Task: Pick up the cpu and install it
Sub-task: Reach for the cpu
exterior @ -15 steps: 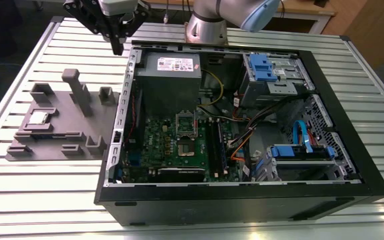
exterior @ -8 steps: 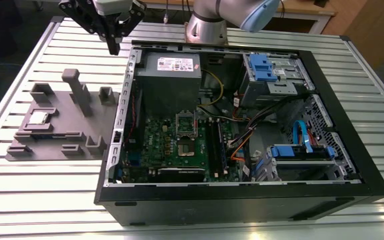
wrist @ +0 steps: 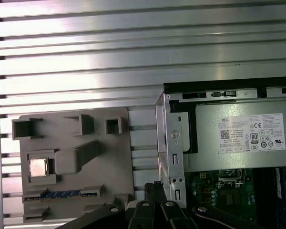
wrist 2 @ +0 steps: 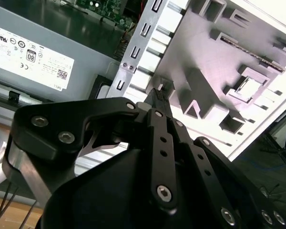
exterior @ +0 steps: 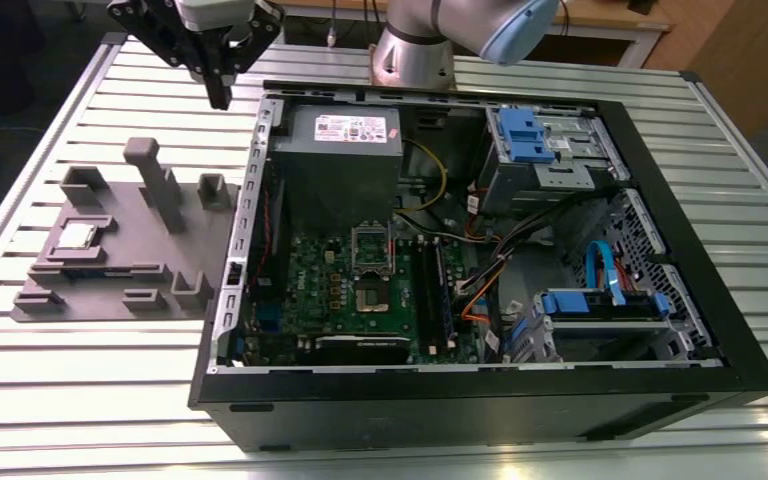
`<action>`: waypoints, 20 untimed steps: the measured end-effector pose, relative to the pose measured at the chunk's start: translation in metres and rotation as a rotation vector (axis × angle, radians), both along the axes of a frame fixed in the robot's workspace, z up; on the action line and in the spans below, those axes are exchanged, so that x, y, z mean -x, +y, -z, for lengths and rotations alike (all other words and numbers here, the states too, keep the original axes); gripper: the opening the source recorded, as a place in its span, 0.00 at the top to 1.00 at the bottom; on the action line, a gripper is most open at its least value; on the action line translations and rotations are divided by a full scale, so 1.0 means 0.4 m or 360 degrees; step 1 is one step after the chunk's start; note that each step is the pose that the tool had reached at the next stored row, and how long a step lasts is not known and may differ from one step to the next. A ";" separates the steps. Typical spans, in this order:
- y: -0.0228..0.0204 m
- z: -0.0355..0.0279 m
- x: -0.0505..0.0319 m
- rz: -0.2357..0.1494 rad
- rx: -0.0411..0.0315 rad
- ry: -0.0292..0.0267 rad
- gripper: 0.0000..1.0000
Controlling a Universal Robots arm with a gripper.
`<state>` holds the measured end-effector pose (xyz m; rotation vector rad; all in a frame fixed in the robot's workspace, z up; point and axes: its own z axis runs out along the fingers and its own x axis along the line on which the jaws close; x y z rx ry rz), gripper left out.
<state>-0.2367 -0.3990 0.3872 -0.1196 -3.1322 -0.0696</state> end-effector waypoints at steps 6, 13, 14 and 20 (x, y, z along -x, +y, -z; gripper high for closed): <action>-0.002 0.000 0.022 -0.0001 0.0000 -0.00001 0.90; -0.003 0.000 0.025 -0.0002 0.0000 0.00000 0.90; -0.003 0.000 0.026 -0.0002 0.0000 0.00000 0.90; -0.003 0.000 0.043 -0.0002 0.0000 0.00001 0.90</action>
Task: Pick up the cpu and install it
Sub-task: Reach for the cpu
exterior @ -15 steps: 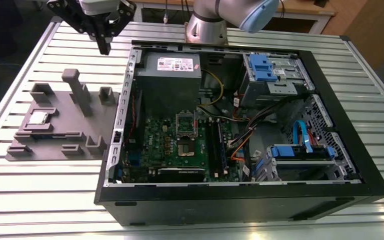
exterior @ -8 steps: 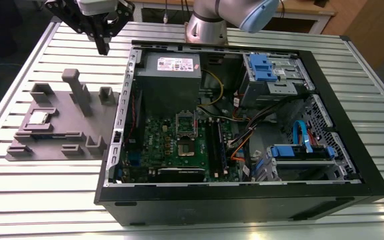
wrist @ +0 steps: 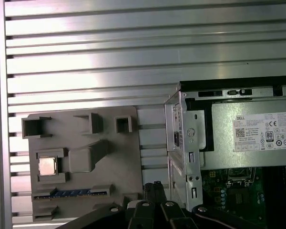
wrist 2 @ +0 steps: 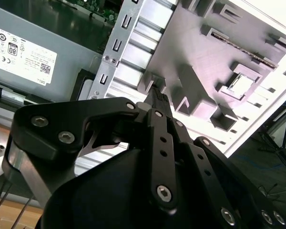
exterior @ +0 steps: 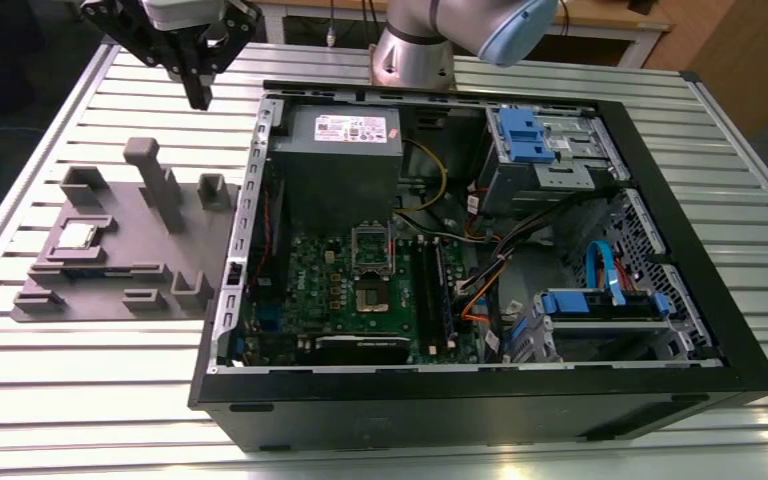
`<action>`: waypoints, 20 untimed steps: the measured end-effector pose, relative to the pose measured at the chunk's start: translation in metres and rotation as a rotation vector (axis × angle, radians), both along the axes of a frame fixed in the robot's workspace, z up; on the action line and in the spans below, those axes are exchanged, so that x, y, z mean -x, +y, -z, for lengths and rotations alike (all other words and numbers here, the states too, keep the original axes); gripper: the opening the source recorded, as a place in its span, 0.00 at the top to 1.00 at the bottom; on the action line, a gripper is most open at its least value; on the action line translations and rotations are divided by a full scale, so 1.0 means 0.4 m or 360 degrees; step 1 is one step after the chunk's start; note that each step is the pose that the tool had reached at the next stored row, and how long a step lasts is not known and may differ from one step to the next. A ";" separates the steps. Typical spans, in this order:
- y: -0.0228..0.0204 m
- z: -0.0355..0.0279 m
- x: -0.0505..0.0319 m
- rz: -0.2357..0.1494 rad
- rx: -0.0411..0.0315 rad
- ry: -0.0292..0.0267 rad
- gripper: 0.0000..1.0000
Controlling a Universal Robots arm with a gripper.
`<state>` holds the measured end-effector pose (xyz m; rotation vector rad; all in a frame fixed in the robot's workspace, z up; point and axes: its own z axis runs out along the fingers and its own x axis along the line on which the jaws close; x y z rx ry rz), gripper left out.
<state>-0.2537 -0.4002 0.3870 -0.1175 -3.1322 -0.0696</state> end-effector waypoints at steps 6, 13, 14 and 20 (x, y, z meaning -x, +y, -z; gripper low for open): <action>-0.003 0.000 0.023 -0.0010 0.0000 -0.00002 0.90; -0.002 0.001 0.040 -0.0081 0.0000 -0.00002 0.90; -0.002 0.001 0.043 -0.0086 0.0000 -0.00002 0.90; -0.003 0.001 0.070 -0.0087 0.0000 -0.00001 0.90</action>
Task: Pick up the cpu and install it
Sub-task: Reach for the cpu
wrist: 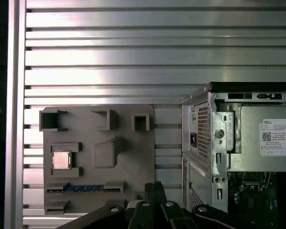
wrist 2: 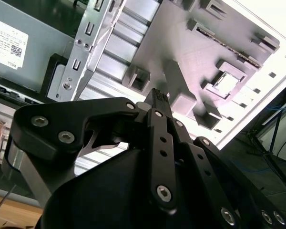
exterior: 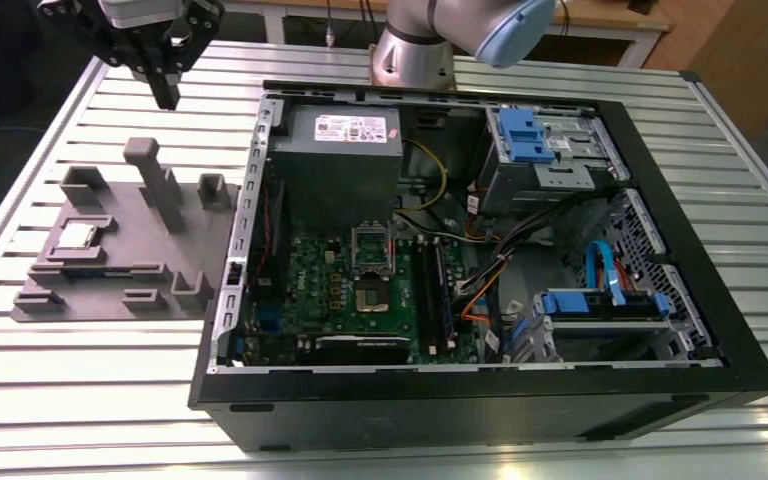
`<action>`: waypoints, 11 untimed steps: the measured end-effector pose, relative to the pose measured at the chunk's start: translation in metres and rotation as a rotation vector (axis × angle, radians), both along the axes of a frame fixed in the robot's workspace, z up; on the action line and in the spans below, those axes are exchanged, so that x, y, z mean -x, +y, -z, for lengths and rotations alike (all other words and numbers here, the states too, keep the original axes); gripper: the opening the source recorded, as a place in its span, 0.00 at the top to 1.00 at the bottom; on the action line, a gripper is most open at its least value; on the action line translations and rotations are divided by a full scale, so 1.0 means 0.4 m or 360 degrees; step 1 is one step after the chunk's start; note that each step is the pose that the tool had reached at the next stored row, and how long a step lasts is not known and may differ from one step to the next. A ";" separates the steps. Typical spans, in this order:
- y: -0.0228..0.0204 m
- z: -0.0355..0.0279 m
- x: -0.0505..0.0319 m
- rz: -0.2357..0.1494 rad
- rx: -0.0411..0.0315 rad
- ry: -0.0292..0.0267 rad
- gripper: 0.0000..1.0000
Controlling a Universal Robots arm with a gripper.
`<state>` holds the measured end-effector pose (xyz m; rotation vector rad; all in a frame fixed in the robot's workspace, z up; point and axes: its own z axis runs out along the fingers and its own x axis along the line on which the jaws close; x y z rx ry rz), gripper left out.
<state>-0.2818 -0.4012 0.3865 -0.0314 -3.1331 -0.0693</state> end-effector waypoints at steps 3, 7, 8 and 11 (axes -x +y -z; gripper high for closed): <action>0.000 0.000 0.006 0.0000 0.0000 -0.00001 0.90; 0.000 0.000 0.006 0.0000 0.0000 0.00000 0.90; 0.000 0.000 0.006 0.0000 0.0000 -0.00001 0.90; 0.000 0.000 0.009 0.0000 0.0000 -0.00001 0.90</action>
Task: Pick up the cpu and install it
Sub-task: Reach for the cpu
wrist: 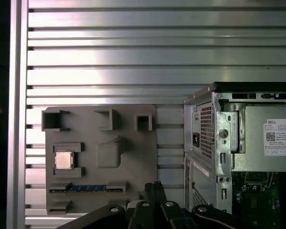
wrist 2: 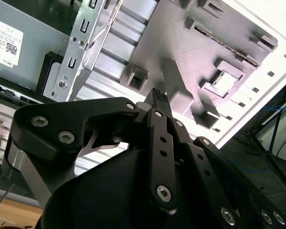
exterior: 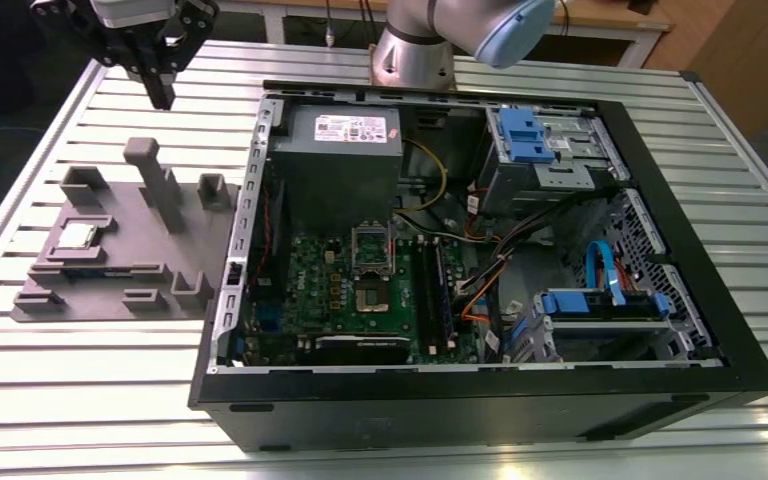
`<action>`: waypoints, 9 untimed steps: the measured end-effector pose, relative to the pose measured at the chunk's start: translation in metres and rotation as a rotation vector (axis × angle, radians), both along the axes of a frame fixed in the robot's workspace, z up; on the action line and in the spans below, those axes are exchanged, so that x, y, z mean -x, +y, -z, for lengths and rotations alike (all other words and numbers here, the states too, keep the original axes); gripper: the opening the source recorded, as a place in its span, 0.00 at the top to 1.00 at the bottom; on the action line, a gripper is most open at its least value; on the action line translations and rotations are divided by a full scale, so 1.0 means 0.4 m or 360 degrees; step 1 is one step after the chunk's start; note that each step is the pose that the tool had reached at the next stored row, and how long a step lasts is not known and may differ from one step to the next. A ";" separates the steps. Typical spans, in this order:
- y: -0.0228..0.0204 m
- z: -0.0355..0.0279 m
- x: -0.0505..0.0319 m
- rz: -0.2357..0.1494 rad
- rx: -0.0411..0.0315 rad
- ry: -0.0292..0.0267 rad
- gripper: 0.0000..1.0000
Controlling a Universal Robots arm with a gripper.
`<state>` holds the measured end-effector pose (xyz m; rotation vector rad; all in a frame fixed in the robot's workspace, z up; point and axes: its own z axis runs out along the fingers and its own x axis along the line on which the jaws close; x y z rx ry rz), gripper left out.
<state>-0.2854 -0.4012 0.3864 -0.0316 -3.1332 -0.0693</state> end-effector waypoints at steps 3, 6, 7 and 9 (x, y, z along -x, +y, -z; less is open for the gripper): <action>0.000 0.000 0.010 0.0000 0.0000 0.00000 0.90; 0.000 0.000 0.021 0.0000 0.0000 0.00001 0.90; 0.000 0.000 0.025 0.0000 0.0000 0.00001 0.90; 0.000 0.000 0.033 0.0000 0.0000 0.00002 0.90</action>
